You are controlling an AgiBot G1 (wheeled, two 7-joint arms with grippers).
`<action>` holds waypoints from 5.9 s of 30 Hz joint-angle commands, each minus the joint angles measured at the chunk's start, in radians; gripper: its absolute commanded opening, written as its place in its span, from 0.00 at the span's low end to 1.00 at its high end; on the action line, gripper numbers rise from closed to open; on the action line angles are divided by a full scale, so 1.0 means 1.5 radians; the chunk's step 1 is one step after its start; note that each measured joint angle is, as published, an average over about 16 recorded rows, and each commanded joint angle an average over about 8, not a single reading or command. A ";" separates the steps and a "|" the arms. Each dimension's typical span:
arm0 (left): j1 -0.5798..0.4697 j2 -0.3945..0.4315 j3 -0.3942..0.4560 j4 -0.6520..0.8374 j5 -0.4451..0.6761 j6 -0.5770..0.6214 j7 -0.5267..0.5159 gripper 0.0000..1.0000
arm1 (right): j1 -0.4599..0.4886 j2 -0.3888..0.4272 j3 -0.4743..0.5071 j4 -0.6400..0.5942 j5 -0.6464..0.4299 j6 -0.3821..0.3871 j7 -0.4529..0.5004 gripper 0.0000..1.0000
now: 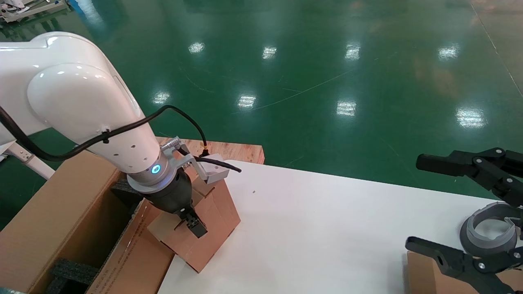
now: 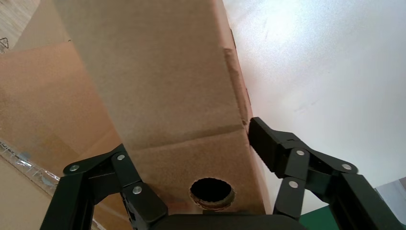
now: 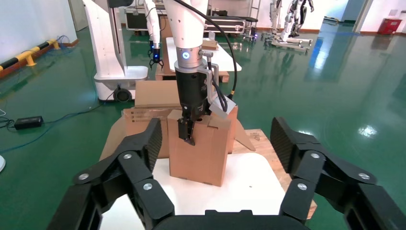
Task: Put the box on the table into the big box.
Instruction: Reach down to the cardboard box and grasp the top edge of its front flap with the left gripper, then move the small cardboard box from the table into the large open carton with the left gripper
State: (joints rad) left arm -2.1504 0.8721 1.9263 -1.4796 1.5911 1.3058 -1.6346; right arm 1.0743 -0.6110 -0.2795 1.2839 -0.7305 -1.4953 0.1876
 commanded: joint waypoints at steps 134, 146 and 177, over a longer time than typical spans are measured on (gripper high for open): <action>-0.094 -0.192 -0.011 0.493 -0.072 0.179 0.331 0.00 | 0.000 0.000 0.000 0.000 0.000 0.000 0.000 1.00; -0.080 -0.189 -0.020 0.548 -0.080 0.148 0.371 0.00 | 0.000 0.000 0.000 0.000 0.000 0.000 0.000 1.00; -0.041 -0.169 -0.010 0.623 -0.085 0.126 0.431 0.00 | 0.000 0.000 0.000 0.000 0.000 0.000 0.000 1.00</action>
State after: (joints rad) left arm -2.2102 0.6210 1.9098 -0.5447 1.4637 1.4902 -0.9874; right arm 1.0743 -0.6110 -0.2795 1.2839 -0.7305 -1.4953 0.1876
